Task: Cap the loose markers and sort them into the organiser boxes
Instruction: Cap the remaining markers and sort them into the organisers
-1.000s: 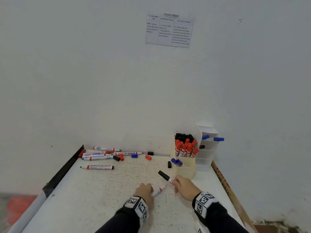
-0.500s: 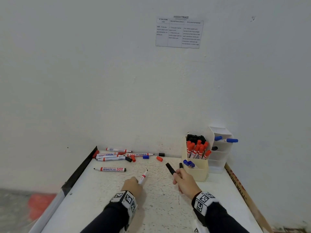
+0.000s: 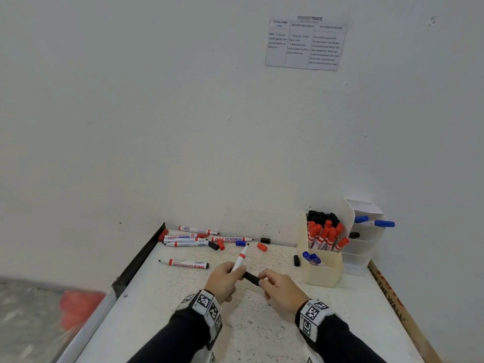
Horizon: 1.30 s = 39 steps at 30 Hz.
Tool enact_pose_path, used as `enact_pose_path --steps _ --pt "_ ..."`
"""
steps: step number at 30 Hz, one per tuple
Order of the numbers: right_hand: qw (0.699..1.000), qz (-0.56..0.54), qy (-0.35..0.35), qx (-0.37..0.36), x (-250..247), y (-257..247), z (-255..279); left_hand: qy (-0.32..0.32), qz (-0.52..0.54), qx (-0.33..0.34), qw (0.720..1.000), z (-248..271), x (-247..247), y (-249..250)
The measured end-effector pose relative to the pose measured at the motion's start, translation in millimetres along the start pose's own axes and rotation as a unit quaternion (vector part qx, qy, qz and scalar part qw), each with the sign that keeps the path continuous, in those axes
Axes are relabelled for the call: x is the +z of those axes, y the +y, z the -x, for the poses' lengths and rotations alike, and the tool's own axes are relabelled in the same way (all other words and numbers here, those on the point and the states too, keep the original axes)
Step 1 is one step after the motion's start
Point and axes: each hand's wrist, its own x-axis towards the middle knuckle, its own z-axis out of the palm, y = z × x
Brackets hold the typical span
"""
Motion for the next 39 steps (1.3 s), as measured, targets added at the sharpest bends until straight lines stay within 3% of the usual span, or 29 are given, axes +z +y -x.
enact_pose_path --steps 5,7,9,13,18,21,23,25,28,30,34,39 --pt "0.997 0.067 0.015 -0.033 2.7 -4.5 -0.9 -0.031 0.008 0.001 0.999 2.2 -2.0 -2.8" --pt "0.991 0.121 0.047 -0.027 1.4 -6.4 -2.2 -0.010 0.011 -0.011 1.000 2.0 -2.9 -2.1" --pt "0.992 0.102 0.072 -0.017 -3.1 -8.6 -3.1 0.022 0.003 -0.026 0.999 -0.8 -7.1 -4.3" --pt "0.984 -0.106 0.140 0.009 -18.1 -8.2 -5.3 0.054 -0.035 -0.051 0.997 -4.8 -20.5 -12.4" --pt "0.894 -0.413 0.169 0.033 -33.9 -11.5 -3.1 0.126 -0.139 -0.070 0.980 -12.7 -32.7 -23.9" --pt "0.848 -0.501 0.173 0.021 -37.4 -11.7 -4.3 0.148 -0.167 -0.090 0.971 -16.1 -35.2 -27.2" --pt "0.833 -0.523 0.181 0.000 -39.0 -12.0 -6.1 0.146 -0.183 -0.099 0.967 -17.3 -34.6 -26.4" --pt "0.850 -0.484 0.207 -0.026 -40.7 -10.8 -7.0 0.145 -0.196 -0.105 0.964 -18.1 -34.0 -23.9" --pt "0.907 -0.319 0.270 -0.051 -48.5 -5.5 -3.0 0.139 -0.215 -0.103 0.961 -22.7 -30.6 -24.3" --pt "0.920 -0.198 0.327 -0.085 -60.8 -1.5 2.3 0.131 -0.233 -0.100 0.958 -24.8 -26.8 -24.4" --pt "0.885 -0.078 0.438 -0.138 -100.1 4.5 21.4 0.118 -0.266 -0.100 0.951 -28.1 -18.4 -23.5" --pt "0.780 0.000 0.602 -0.173 -153.8 26.0 46.1 0.120 -0.265 -0.099 0.952 -33.0 -10.8 -18.8"
